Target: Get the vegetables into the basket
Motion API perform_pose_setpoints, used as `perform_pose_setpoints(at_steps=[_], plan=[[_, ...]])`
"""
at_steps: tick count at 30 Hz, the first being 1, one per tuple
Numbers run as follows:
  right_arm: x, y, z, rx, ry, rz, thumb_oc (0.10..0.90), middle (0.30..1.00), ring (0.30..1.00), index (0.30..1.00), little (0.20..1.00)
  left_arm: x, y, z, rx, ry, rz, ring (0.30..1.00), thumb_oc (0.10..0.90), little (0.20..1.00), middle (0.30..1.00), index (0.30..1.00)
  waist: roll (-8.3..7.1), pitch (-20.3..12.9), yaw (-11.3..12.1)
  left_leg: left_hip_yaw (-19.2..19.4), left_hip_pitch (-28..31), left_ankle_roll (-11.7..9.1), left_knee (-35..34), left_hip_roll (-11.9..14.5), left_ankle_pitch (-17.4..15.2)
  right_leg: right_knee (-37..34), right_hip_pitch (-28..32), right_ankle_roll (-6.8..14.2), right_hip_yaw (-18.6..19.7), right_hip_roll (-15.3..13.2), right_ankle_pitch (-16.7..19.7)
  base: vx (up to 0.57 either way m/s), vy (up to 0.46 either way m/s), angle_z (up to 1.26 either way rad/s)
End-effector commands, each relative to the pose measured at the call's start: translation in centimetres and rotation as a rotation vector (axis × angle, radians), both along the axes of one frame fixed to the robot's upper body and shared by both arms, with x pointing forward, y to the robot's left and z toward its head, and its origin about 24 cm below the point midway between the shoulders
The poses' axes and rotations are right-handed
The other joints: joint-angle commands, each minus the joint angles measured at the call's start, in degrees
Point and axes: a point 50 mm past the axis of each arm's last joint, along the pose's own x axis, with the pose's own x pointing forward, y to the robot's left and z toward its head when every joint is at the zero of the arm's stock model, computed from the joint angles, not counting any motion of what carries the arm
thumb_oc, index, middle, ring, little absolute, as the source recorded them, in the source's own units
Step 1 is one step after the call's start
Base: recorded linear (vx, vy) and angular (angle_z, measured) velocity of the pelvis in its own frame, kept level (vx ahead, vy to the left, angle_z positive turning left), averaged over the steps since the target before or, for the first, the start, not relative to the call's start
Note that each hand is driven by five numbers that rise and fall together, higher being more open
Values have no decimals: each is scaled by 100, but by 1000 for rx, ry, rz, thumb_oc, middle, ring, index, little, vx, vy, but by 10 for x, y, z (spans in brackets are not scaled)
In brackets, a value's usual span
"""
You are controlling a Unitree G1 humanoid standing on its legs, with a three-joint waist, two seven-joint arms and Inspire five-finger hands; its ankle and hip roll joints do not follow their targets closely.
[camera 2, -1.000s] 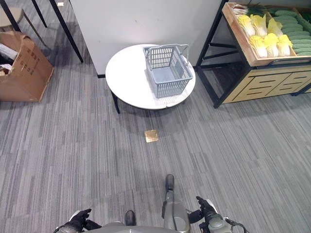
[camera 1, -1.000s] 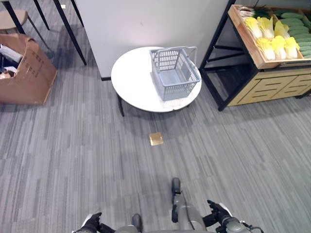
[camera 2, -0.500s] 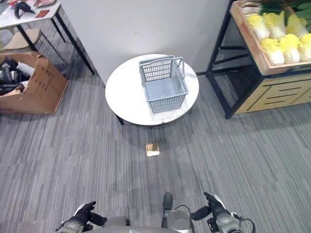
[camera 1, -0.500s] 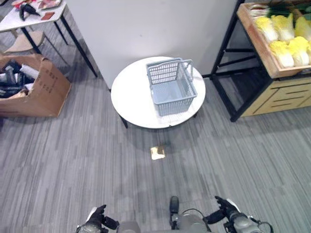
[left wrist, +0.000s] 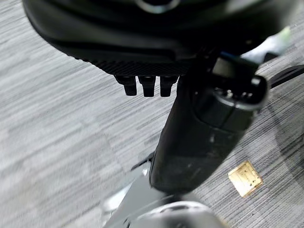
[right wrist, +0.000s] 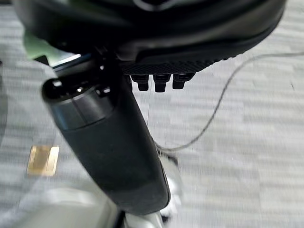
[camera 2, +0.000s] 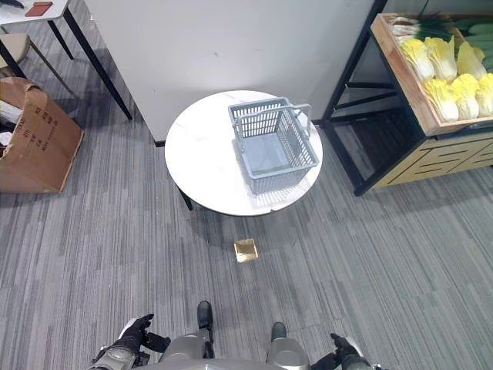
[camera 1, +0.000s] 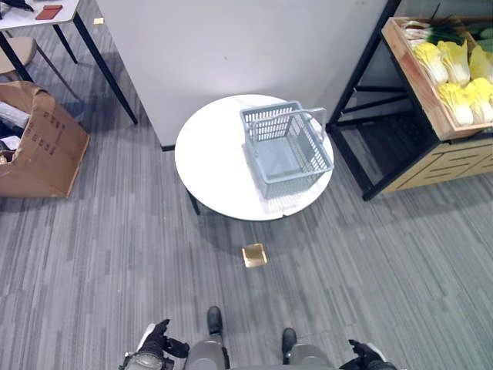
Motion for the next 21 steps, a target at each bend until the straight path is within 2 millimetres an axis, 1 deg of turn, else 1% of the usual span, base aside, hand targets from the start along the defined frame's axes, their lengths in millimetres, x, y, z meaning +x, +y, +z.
perform_pose_setpoints(at_steps=[1,2,4,6,7,8,9,10,11,12,13,14,15,17,18,19,20,21], plan=[[31,10,5,18,-84,92,900,1000,1000,1000,1000,-6,14,3,51,9,8,1000,900,1000,1000,1000,-242,78,89,48,-153,-117,559,148,-509,465,-179,457,-236,-287,992,192,328,-48],[31,10,5,18,-84,92,900,1000,1000,1000,1000,-6,14,3,51,9,8,1000,900,1000,1000,1000,-243,82,86,46,-149,-117,561,146,-512,469,-175,458,-237,-289,987,217,297,-59],[29,11,5,27,-82,95,900,1000,1000,1000,1000,-8,16,2,44,14,19,1000,900,1000,1000,1000,-245,88,50,23,-39,-96,563,87,-579,375,-283,425,-251,-162,958,140,98,-15],[29,11,5,33,-85,82,900,1000,1000,1000,1000,-11,16,2,36,19,34,1000,900,1000,1000,1000,-231,90,-1,-19,68,-96,570,62,-662,104,-347,407,-281,-104,885,202,44,4],[30,12,5,38,-92,75,900,1000,1000,1000,1000,-14,18,1,33,25,49,1000,900,1000,1000,1000,-240,86,-33,-26,200,-136,521,60,-743,-393,-470,447,-347,-154,928,185,-3,4],[30,12,5,38,-92,76,900,1000,1000,1000,1000,-14,18,1,33,25,49,1000,900,1000,1000,1000,-234,95,-37,-32,214,-138,520,66,-748,-402,-450,445,-355,-149,928,247,-59,0],[34,12,6,39,-106,76,900,1000,1000,1000,1000,-14,18,2,31,22,60,1000,900,1000,1000,1000,-250,90,-73,-43,352,-193,446,99,-785,-772,-599,529,-332,-244,1120,123,-47,0],[34,12,6,39,-106,76,900,1000,1000,1000,1000,-14,18,2,31,22,60,1000,900,1000,1000,1000,-244,97,-73,-44,364,-196,442,104,-788,-779,-585,528,-336,-238,1121,271,-129,7],[36,13,6,41,-110,77,900,1000,1000,1000,1000,-14,18,1,25,20,77,1000,900,1000,1000,1000,-267,100,-109,-135,483,-261,448,140,-869,-1073,-791,615,-248,-359,1334,156,-85,14],[36,13,6,41,-110,77,900,1000,1000,1000,1000,-14,18,1,25,20,77,1000,900,1000,1000,1000,-258,110,-111,-140,494,-264,452,150,-878,-1079,-772,614,-257,-350,1333,303,-183,19],[35,12,7,42,-111,75,900,1000,1000,1000,1000,-14,18,1,23,19,86,1000,900,1000,1000,1000,-279,114,-156,-220,648,-319,479,171,-977,-1187,-855,680,-196,-397,1459,152,-100,18],[35,12,7,42,-111,75,900,1000,1000,1000,1000,-14,17,1,23,19,86,1000,900,1000,1000,1000,-275,119,-157,-222,655,-320,479,175,-979,-1190,-846,680,-199,-394,1459,332,-240,26],[35,13,7,47,-114,70,900,1000,1000,1000,1000,-17,18,1,20,24,100,1000,900,1000,1000,1000,-298,77,-172,-334,803,-388,471,195,-1064,-1174,-823,674,-115,-331,1341,184,-142,26],[35,11,7,44,-113,67,900,1000,1000,1000,1000,-18,18,0,19,28,107,1000,900,1000,1000,1000,-293,60,-165,-361,858,-413,478,216,-1092,-1161,-787,657,-134,-311,1311,196,-168,34],[35,10,7,41,-114,69,900,1000,1000,1000,1000,-19,15,-1,13,29,108,1000,900,1000,1000,1000,-263,32,-153,-368,893,-449,490,263,-1098,-1138,-756,644,-219,-280,1283,218,-240,36],[38,9,8,42,-122,73,900,1000,1000,1000,1000,-21,14,-2,10,37,114,1000,900,1000,1000,1000,-223,-24,-179,-400,947,-505,498,366,-1090,-1107,-729,568,-236,-174,1151,289,-347,26],[35,2,9,26,-120,63,900,1000,1000,1000,1000,-24,10,-4,-5,46,116,1000,900,1000,1000,1000,-126,-70,-216,-491,962,-646,663,557,-917,-1030,-655,412,-302,13,959,229,-289,13],[35,2,9,26,-120,63,900,1000,1000,1000,1000,-24,10,-4,-5,46,116,1000,900,1000,1000,1000,-121,-71,-220,-496,960,-649,666,563,-919,-1029,-654,409,-308,18,956,223,-361,6]])
